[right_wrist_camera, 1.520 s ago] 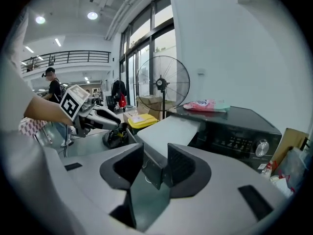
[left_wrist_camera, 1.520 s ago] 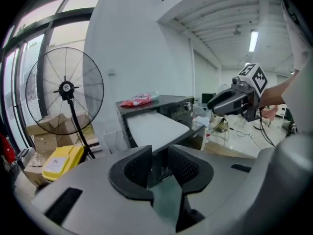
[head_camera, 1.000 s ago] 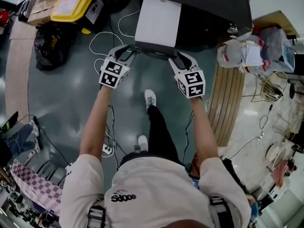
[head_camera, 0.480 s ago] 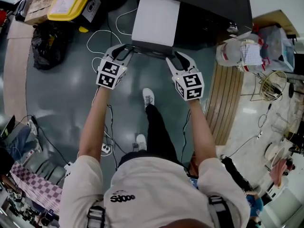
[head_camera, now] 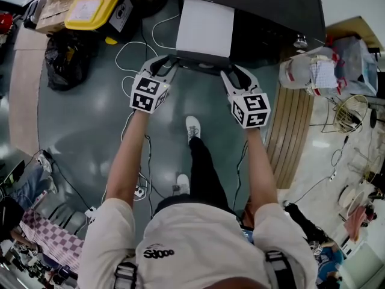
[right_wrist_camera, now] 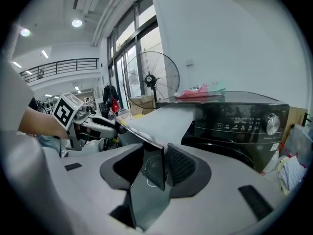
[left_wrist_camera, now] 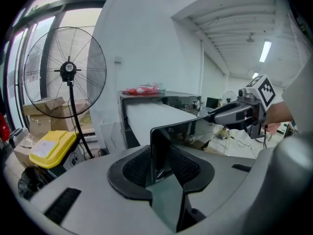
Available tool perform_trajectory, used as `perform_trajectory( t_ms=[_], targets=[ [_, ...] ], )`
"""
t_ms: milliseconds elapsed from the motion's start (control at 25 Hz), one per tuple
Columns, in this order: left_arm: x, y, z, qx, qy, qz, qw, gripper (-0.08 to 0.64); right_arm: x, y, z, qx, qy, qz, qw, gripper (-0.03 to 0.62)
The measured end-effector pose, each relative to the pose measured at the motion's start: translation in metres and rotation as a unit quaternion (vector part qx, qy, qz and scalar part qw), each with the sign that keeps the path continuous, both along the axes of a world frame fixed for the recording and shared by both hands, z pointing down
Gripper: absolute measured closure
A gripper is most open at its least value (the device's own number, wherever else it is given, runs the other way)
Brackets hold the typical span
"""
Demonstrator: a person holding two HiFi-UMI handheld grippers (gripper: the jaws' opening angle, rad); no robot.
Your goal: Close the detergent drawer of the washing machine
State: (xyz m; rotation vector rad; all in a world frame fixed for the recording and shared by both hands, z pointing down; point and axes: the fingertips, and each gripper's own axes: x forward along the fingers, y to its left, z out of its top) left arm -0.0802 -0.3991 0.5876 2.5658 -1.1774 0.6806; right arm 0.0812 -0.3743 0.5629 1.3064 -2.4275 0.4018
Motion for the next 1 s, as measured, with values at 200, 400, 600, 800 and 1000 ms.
perform_trajectory(
  t_ms=[200,400,600,800,1000],
  targets=[
    [-0.005,-0.016,0.000,0.000,0.008,-0.015,0.9999,0.430,-0.004,-0.016,0.000,0.001,-0.006,0.009,1.000,0.443],
    [-0.006,-0.037,-0.002,0.003,0.014,-0.022,0.9997,0.430,-0.005,-0.034,0.000,0.002,-0.010,0.013,1.000,0.440],
    [-0.008,-0.058,-0.001,0.000,0.028,-0.029,0.9992,0.428,-0.006,-0.054,0.001,0.004,-0.011,0.012,1.000,0.429],
    [-0.006,-0.074,0.000,0.003,0.037,-0.030,0.9988,0.428,-0.003,-0.071,0.000,0.011,-0.002,0.017,1.000,0.430],
    [0.000,-0.086,-0.001,0.001,0.045,-0.026,0.9987,0.426,0.003,-0.085,-0.003,0.008,0.011,0.022,1.000,0.428]
  ],
)
